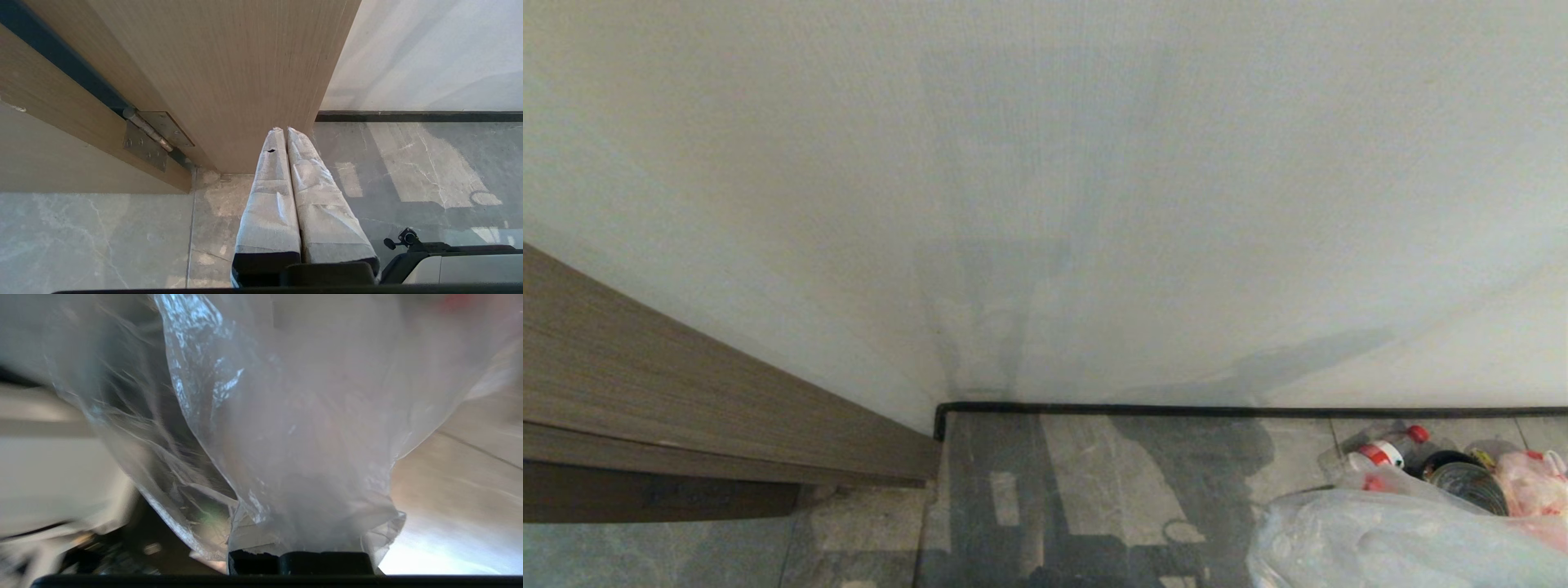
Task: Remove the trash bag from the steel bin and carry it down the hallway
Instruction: Put the trash bag at the door
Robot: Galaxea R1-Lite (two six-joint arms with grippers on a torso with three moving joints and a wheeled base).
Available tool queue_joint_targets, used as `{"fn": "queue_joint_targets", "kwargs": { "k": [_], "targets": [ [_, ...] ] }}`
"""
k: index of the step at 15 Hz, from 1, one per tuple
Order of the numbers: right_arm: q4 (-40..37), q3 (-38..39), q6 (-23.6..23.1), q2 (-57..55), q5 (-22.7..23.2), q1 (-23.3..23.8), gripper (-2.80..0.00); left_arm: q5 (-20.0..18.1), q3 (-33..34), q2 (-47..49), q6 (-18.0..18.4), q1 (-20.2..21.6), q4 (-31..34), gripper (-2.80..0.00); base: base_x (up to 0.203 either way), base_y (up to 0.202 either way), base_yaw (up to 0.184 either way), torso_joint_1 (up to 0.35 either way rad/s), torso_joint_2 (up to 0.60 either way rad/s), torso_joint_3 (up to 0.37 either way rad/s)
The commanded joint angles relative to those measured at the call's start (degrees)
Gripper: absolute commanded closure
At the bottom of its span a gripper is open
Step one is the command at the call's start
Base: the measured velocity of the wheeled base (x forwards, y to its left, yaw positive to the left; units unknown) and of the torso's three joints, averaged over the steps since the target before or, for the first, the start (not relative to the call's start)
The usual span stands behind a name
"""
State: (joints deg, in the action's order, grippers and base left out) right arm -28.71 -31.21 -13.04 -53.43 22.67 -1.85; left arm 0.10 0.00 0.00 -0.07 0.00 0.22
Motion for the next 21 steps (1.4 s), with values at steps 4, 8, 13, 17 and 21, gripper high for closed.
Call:
{"fn": "queue_joint_targets", "kwargs": {
  "k": [4, 8, 13, 17, 21],
  "targets": [
    [0.7, -2.8, 0.9, -12.6, 3.0, -5.4, 0.0, 0.0, 0.0, 0.0, 0.0, 0.0, 0.0, 0.0, 0.0, 0.0, 0.0, 0.0, 0.0, 0.0],
    [8.2, -5.8, 4.1, -22.5, 2.9, -8.4, 0.0, 0.0, 0.0, 0.0, 0.0, 0.0, 0.0, 0.0, 0.0, 0.0, 0.0, 0.0, 0.0, 0.0],
    [12.6, -6.1, 5.2, -28.7, 2.0, -8.6, -2.8, 0.0, 0.0, 0.0, 0.0, 0.0, 0.0, 0.0, 0.0, 0.0, 0.0, 0.0, 0.0, 0.0],
    [15.9, -5.8, 5.0, -29.0, 1.2, -8.7, -2.8, 0.0, 0.0, 0.0, 0.0, 0.0, 0.0, 0.0, 0.0, 0.0, 0.0, 0.0, 0.0, 0.0],
    [16.1, -6.3, 5.2, -26.3, 0.8, -8.6, -2.8, 0.1, 0.0, 0.0, 0.0, 0.0, 0.0, 0.0, 0.0, 0.0, 0.0, 0.0, 0.0, 0.0]
  ]
}}
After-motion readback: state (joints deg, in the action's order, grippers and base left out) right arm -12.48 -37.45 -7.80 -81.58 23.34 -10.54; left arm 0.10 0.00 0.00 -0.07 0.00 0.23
